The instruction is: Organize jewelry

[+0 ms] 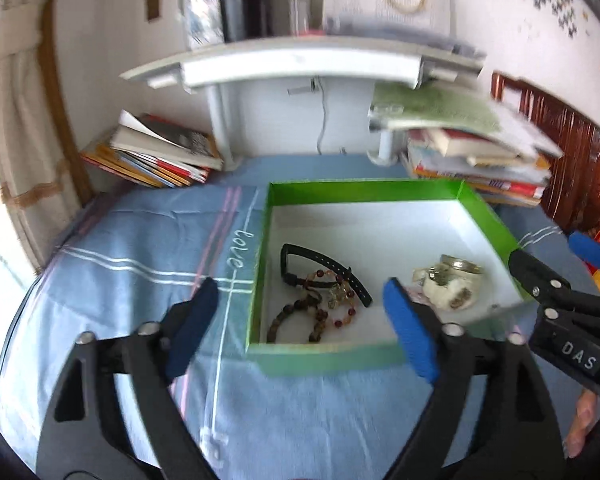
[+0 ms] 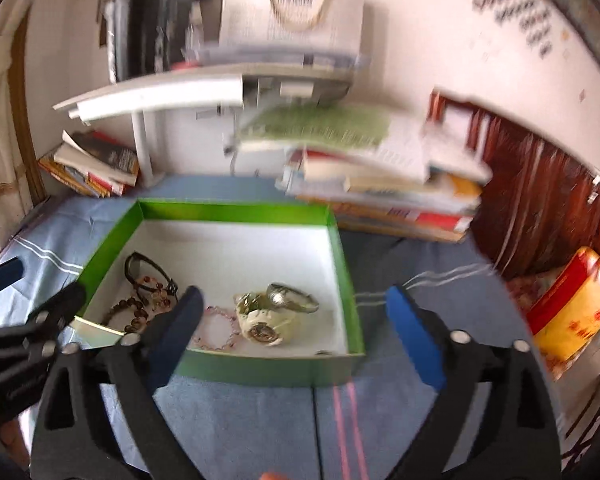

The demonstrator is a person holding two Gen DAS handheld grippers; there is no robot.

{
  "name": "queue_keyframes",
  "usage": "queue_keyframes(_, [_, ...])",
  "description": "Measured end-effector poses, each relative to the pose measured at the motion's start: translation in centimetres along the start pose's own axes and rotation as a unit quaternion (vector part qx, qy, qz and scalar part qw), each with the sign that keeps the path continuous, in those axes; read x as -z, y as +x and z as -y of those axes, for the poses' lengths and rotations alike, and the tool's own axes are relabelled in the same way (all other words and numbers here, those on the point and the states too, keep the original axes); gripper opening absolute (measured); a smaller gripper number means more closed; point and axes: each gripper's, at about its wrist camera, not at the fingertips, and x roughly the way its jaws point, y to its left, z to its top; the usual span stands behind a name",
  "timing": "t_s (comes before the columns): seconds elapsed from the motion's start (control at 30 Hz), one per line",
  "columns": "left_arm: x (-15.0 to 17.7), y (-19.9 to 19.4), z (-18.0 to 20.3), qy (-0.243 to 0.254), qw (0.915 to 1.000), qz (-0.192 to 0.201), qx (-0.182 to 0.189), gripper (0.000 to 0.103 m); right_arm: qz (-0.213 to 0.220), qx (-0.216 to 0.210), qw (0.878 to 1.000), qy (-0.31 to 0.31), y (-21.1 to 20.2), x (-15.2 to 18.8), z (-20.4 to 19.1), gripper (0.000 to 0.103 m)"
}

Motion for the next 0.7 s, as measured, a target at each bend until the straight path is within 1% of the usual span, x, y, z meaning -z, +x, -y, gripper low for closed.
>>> queue_keyframes(0.03, [0.4,-0.8,0.0,-0.001,1.0000,0.007,-0.004,0.092,0.006,0.006,1.000,-0.002,-0.6,0.2,-0.1,0.100])
queue_keyframes(0.07, [1.1,-1.8,0.1,0.002,0.9999,0.011,-0.011,0.096,0.008,0.008,1.000,-0.003,-1.2,0.5,-0.3,0.100])
queue_keyframes(0.17, [2.4,-3.0,0.2,0.009,0.9994,0.014,-0.032,0.097,-0.003,0.012,1.000,0.006,-1.6,1.3,-0.7,0.100])
queue_keyframes(0.3, [2.9,-3.6,-0.7,0.000,0.9991,0.009,-0.040,0.099,-0.016,0.003,1.000,0.016,-1.8,1.9,-1.0,0.100])
queue_keyframes(0.47, [3.2,-4.2,-1.7,-0.003,0.9991,0.015,-0.039,0.099,0.002,0.021,1.000,-0.002,-2.8,2.1,-1.9,0.100])
queue_keyframes(0.7, [3.2,-4.6,-2.4,-0.008,0.9992,0.022,-0.034,0.099,0.005,0.024,1.000,-0.003,-3.0,2.0,-2.0,0.100])
